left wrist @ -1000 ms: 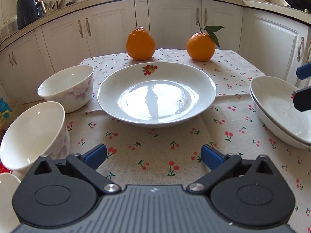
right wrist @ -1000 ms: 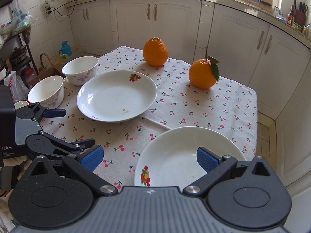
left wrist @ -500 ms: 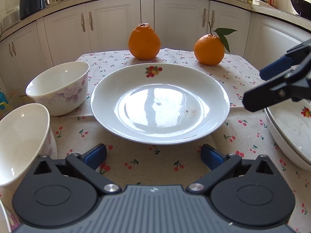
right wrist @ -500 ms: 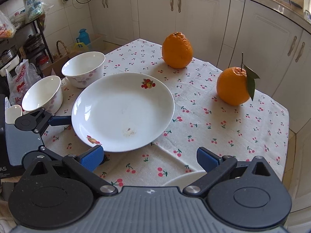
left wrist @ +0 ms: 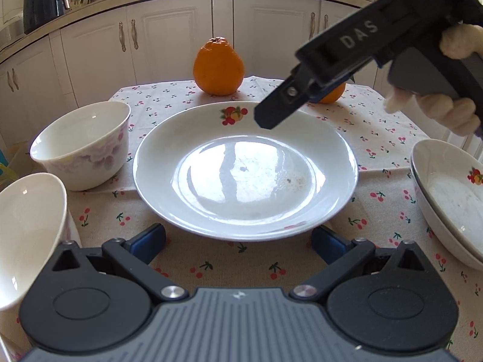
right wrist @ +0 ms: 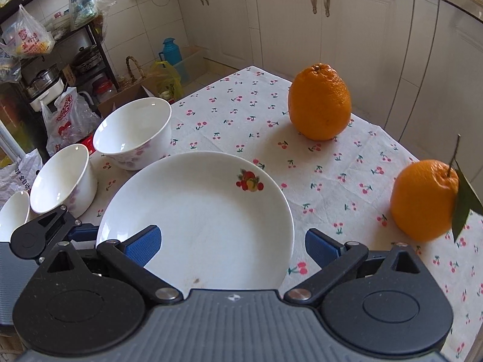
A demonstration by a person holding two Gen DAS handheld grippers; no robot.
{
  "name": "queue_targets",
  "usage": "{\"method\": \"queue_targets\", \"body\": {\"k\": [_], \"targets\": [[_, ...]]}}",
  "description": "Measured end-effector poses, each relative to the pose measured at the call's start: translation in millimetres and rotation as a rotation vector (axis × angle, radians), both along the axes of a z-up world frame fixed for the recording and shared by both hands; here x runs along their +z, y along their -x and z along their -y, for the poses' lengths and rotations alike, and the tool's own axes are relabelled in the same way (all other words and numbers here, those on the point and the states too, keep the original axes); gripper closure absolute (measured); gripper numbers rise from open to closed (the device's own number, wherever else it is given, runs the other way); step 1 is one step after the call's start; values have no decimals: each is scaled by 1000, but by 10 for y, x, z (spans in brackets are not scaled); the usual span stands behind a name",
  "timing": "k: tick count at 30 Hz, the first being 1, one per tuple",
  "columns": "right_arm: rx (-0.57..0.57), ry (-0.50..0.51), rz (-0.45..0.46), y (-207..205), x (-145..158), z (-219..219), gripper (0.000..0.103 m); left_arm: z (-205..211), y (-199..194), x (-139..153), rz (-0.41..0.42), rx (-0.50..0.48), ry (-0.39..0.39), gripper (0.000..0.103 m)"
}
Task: Organize plates and bowls
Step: 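Lift the gripped white plate off the table with the right tool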
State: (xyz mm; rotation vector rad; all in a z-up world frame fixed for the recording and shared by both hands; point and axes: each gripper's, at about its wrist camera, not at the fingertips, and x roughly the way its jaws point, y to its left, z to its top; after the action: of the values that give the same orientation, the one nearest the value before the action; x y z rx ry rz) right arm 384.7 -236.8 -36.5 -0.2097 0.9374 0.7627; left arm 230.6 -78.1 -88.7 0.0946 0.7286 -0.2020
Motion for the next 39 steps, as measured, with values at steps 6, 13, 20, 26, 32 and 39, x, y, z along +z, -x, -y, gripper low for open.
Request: {"method": "queue_targets", "body": {"k": [6,13,20,26,32,39], "targets": [[42,-3,-28,-309,-126,-142,5,-15,-10,15,3,-12,2,1],[73,-28,-74,-469,-248,-191,22,-8,5,36,23,-22,-7,1],[80,-88,-119,-600,-333,-155,31,6,-4,38,31,-27,-20,2],[82,-146,-154,-676,-362,-97,33,42,5,35,42,-34,-46,2],[70,-180,-170,-634,-316,-17,33,59,10,19,35,-42,-61,3],[44,-182,-181,-551,-283,57,33,34,59,78,34,-62,-57,3]]}}
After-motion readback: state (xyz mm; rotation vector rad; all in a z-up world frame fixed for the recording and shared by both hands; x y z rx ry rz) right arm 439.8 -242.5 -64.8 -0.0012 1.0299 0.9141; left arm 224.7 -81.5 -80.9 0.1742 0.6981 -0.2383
